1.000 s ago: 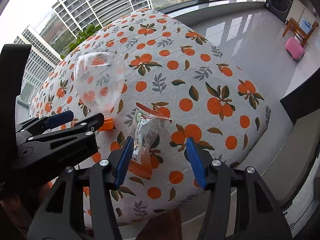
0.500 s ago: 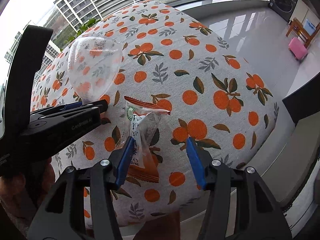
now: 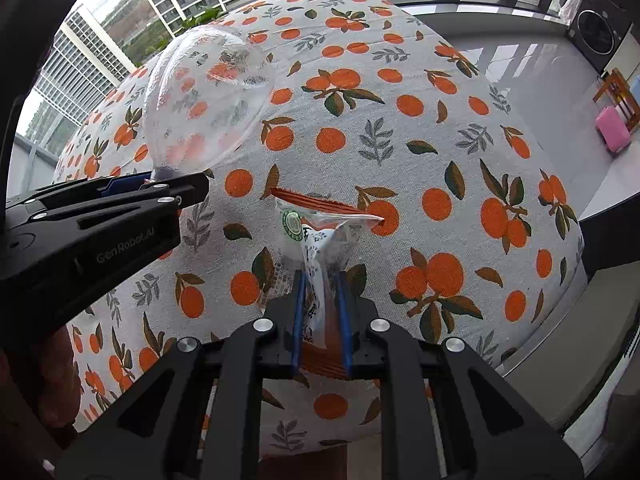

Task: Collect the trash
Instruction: 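Grasp the clear bottle by its orange cap with left gripper while right grasps snack packet, then carry the bottle and snack packet over the bin and release both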

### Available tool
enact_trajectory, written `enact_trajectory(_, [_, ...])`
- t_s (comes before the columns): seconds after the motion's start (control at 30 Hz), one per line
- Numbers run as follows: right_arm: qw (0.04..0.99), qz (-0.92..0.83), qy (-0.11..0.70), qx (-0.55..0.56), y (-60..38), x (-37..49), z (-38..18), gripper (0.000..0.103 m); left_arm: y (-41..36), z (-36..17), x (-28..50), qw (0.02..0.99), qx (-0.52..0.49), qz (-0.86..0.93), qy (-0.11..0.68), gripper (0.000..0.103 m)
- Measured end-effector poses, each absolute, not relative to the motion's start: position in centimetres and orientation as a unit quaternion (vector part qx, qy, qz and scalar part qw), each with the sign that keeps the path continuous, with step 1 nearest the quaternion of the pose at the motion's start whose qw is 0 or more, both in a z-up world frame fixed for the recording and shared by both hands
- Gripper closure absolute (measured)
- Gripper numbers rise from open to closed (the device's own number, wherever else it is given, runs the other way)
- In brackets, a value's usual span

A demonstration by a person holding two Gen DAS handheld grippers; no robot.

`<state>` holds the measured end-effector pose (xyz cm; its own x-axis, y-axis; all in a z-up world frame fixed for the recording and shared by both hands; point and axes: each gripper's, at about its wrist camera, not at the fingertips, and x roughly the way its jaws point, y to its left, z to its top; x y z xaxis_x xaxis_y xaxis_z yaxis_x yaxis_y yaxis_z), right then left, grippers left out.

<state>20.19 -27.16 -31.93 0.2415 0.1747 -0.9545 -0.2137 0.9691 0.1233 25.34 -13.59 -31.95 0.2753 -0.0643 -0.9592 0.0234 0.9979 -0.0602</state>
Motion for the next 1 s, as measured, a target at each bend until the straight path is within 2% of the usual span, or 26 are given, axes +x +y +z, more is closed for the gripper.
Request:
enact_trajectory(0.13, [0.791, 0.126, 0.598, -0.015, -27.1, 20.1, -31.2, 0.096, -12.9, -31.1, 24.6, 0.806, -0.027, -0.032, 0.59, 0.071])
enact_trajectory(0.6, [0.8, 0.157, 0.579, -0.031, -24.0, 20.6, -26.9, 0.096, -8.0, -26.9, 21.9, 0.827, -0.049, -0.004, 0.561, 0.071])
enact_trajectory(1.0, [0.788, 0.267, 0.547, -0.098, -9.4, 19.0, -23.6, 0.096, 6.5, -24.4, 14.2, 0.825, -0.113, 0.133, 0.538, 0.071])
